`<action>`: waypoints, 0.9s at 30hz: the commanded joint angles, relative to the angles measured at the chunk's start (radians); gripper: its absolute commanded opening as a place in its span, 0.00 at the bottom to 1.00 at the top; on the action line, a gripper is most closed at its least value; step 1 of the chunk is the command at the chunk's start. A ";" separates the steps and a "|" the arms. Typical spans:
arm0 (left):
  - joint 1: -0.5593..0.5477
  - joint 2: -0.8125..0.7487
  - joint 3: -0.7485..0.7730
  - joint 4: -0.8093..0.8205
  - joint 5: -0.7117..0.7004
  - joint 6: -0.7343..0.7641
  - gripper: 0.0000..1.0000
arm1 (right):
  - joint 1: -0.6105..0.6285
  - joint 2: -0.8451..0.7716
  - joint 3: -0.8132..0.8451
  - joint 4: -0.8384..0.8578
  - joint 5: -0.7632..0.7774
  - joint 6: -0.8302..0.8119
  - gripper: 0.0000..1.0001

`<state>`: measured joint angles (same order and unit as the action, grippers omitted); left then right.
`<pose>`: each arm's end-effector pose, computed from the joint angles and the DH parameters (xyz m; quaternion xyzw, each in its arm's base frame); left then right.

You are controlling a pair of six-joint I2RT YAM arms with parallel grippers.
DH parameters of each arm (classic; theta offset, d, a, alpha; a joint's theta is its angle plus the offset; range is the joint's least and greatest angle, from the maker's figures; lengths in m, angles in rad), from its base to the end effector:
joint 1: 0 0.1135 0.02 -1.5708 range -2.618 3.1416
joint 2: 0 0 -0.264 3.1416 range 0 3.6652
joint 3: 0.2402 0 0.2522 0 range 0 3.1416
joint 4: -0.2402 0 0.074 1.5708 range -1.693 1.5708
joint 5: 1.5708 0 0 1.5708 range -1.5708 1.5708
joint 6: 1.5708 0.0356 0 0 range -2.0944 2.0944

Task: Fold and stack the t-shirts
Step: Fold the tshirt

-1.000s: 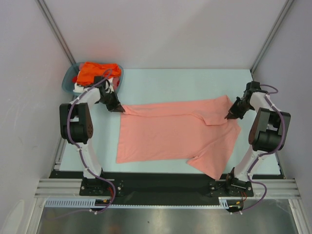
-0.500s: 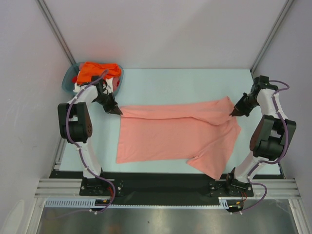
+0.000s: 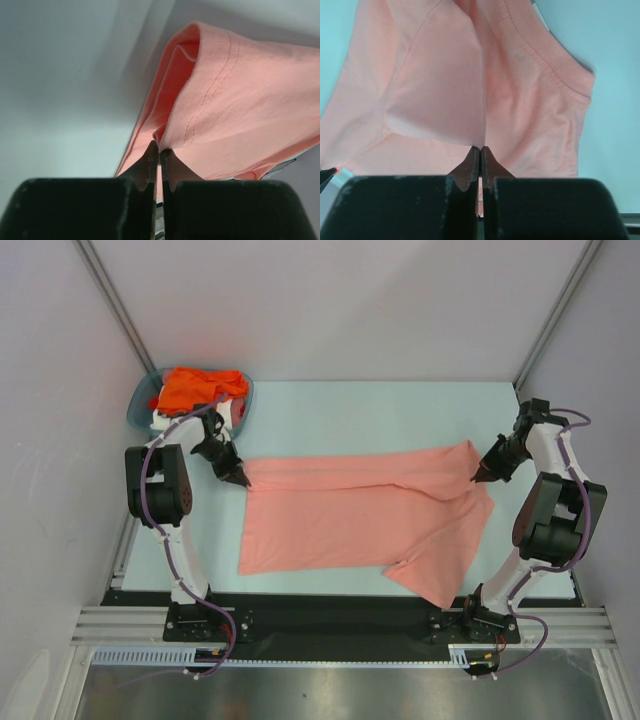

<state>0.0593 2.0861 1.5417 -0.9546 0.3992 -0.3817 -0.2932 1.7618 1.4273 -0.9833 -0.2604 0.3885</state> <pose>0.3985 0.0098 0.1612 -0.2073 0.9574 -0.2012 0.0029 0.3361 -0.0919 0.2440 0.3134 0.9325 0.1346 0.1188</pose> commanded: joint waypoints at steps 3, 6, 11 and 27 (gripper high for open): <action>0.007 0.009 0.037 -0.006 -0.063 0.006 0.11 | 0.005 0.005 -0.021 0.018 0.013 -0.005 0.00; 0.007 0.012 0.044 -0.003 -0.068 0.004 0.13 | 0.006 0.007 -0.034 0.023 0.013 -0.002 0.00; 0.008 0.011 0.047 0.011 -0.071 0.006 0.12 | 0.009 0.007 -0.036 0.034 0.020 -0.004 0.00; 0.010 0.064 0.313 0.045 -0.008 -0.065 0.00 | 0.006 0.171 0.286 0.052 -0.019 0.029 0.00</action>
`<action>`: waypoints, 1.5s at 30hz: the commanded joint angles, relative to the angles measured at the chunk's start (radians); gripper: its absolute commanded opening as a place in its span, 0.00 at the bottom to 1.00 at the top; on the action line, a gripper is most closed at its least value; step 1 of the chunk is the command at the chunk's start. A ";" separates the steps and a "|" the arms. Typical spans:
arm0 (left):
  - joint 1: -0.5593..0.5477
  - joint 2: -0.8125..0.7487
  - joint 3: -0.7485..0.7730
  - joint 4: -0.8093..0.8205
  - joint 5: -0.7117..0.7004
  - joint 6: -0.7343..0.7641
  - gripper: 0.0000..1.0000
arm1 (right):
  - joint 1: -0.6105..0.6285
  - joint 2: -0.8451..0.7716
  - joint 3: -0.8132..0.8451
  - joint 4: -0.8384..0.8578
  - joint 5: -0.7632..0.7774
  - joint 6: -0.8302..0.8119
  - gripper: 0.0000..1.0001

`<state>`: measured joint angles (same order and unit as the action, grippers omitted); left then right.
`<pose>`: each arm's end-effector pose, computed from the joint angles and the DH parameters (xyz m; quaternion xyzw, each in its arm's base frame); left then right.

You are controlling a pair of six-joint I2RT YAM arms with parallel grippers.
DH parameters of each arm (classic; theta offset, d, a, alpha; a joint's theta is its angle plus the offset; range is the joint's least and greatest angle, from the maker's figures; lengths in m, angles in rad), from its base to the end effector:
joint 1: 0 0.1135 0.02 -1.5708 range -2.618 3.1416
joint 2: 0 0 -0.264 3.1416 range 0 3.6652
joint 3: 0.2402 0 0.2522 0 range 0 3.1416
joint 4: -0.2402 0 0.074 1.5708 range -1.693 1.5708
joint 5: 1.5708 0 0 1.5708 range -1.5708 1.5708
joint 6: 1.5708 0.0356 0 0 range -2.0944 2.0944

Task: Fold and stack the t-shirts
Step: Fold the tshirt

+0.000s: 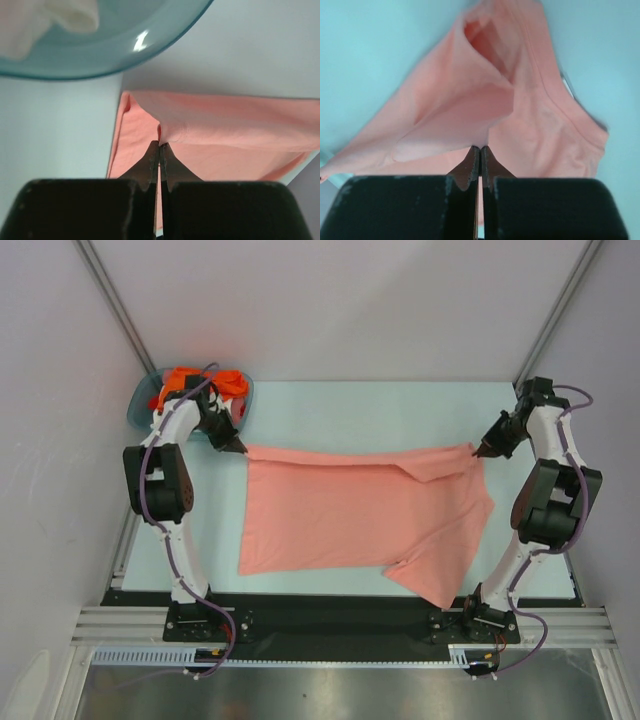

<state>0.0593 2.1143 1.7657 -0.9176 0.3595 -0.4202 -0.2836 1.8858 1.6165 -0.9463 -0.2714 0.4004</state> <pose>0.4394 0.0135 0.2098 -0.2046 0.9511 -0.2006 0.1151 0.3786 -0.1004 0.2556 0.3046 0.9268 0.1431 0.1670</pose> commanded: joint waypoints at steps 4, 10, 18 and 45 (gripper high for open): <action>0.010 0.065 0.172 0.003 0.041 -0.034 0.00 | 0.001 0.122 0.264 -0.008 -0.029 0.021 0.00; 0.008 0.069 0.153 0.026 0.053 -0.042 0.00 | 0.006 0.164 0.329 -0.023 -0.051 0.028 0.00; 0.010 0.053 0.077 0.005 0.050 -0.026 0.00 | -0.003 0.072 0.209 -0.080 -0.023 0.002 0.00; 0.011 -0.030 -0.170 -0.044 0.012 0.067 0.00 | -0.023 -0.060 -0.016 -0.097 0.057 -0.041 0.00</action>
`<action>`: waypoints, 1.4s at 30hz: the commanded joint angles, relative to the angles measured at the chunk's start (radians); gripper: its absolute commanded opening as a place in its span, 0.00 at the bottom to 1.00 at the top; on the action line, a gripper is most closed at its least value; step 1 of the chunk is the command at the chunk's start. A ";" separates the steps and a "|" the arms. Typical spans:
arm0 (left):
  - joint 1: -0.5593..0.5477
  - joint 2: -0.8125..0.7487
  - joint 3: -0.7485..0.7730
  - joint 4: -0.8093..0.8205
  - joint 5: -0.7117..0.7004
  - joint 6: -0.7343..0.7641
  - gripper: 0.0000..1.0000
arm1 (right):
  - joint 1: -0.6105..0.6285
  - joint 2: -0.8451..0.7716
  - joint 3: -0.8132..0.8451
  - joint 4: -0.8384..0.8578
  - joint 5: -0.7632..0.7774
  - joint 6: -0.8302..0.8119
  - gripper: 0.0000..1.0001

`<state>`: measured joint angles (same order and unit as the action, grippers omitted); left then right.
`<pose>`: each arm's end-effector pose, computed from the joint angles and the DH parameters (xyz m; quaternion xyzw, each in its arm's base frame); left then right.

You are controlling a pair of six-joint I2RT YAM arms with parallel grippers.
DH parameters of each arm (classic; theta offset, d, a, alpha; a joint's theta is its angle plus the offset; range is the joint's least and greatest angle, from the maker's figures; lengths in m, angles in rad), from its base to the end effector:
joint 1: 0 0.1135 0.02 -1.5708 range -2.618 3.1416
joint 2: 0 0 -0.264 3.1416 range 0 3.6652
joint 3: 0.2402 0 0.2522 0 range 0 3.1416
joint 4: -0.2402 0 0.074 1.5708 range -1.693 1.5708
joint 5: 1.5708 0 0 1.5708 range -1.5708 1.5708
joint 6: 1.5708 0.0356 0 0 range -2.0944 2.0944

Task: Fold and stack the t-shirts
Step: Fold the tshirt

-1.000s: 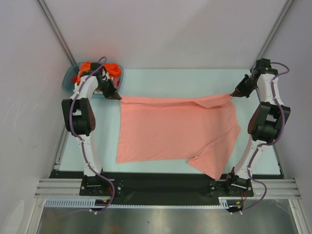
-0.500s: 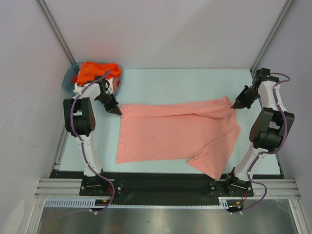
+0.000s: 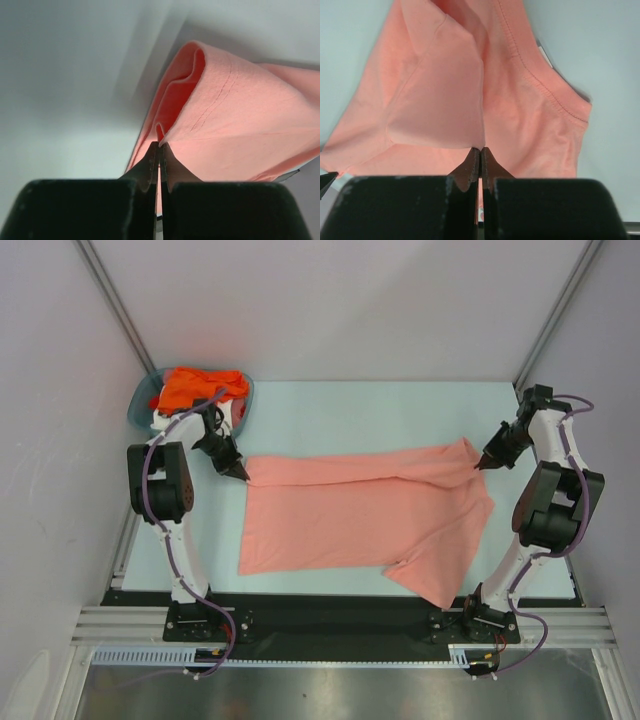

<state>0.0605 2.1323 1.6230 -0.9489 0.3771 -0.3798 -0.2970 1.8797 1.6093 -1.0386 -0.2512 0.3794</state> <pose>0.4158 0.0120 0.1635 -0.2039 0.9594 -0.1936 0.0248 0.3664 -0.1029 0.2526 0.3109 0.9333 0.1294 0.1243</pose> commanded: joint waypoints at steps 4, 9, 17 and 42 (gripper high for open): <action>0.010 -0.052 -0.064 0.004 -0.003 0.027 0.00 | -0.010 -0.057 -0.048 0.015 0.049 -0.020 0.00; 0.010 -0.045 -0.060 0.001 -0.027 0.035 0.00 | 0.002 -0.054 -0.086 0.040 0.052 -0.014 0.00; 0.009 -0.035 -0.080 -0.002 -0.024 0.050 0.01 | 0.007 -0.031 -0.107 0.074 0.070 -0.010 0.00; 0.009 -0.143 -0.187 0.009 -0.060 0.042 0.30 | 0.007 -0.004 -0.141 0.092 0.138 -0.030 0.10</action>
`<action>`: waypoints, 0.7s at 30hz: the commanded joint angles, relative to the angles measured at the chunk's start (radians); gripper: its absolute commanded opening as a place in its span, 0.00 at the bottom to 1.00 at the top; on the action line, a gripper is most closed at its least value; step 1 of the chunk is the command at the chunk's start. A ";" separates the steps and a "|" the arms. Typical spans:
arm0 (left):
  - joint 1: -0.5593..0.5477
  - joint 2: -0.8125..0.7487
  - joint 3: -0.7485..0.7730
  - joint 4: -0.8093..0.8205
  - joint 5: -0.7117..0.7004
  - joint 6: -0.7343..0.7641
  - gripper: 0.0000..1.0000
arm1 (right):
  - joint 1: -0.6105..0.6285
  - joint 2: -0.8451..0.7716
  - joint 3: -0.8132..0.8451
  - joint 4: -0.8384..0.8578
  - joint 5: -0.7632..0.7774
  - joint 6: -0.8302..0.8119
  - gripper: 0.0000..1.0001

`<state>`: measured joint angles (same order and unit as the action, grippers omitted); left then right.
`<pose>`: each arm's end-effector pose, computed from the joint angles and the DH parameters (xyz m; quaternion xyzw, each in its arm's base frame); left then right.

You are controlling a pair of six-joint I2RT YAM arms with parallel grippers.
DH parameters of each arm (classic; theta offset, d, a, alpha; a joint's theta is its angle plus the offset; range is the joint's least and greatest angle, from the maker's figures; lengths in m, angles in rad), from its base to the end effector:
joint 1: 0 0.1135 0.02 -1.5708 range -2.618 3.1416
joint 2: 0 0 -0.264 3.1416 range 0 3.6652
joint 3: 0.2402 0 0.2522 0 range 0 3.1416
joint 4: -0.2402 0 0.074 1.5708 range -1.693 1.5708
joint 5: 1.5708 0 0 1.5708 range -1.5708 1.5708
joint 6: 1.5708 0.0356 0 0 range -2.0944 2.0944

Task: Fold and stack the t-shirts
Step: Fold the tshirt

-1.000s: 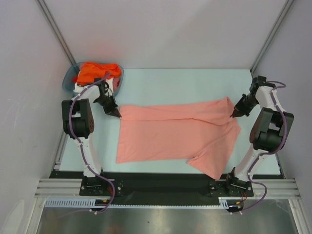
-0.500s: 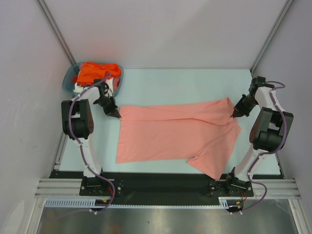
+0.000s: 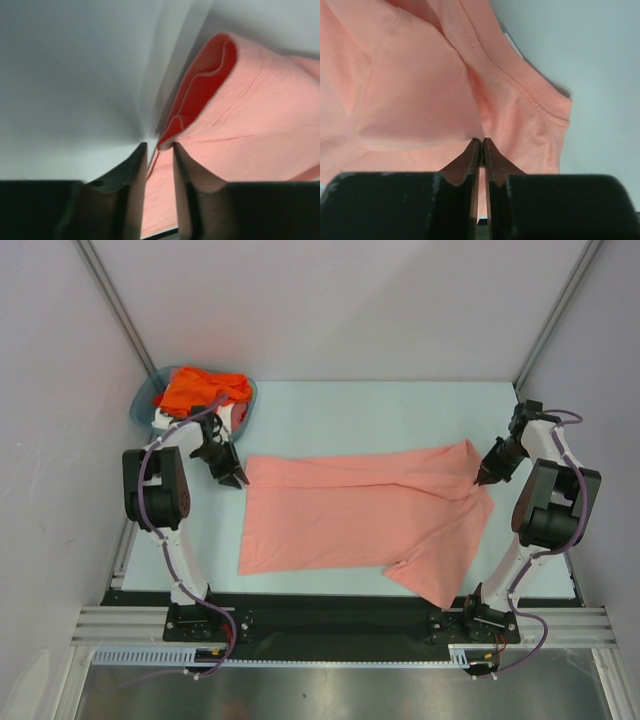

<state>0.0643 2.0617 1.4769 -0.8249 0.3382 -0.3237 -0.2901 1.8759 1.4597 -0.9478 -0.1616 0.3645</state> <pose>0.3990 0.0139 0.1549 -0.1761 0.9667 -0.1766 0.0570 0.3562 -0.1004 0.2143 0.3108 0.9415 0.0840 0.0998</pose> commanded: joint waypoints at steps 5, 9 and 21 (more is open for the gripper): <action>-0.015 -0.181 -0.038 -0.126 0.008 -0.037 0.40 | 0.000 -0.017 0.077 0.006 0.105 -0.007 0.35; -0.040 -0.213 -0.012 -0.048 0.074 -0.055 0.34 | 0.009 0.008 0.157 0.093 0.068 -0.004 0.45; -0.057 -0.138 -0.056 0.136 0.205 -0.095 0.23 | 0.042 0.264 0.398 0.214 -0.107 0.094 0.63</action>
<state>0.0086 1.9007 1.4300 -0.7734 0.4870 -0.3992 -0.2520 2.1181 1.8114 -0.7753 -0.2054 0.3851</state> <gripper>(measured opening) 0.239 0.613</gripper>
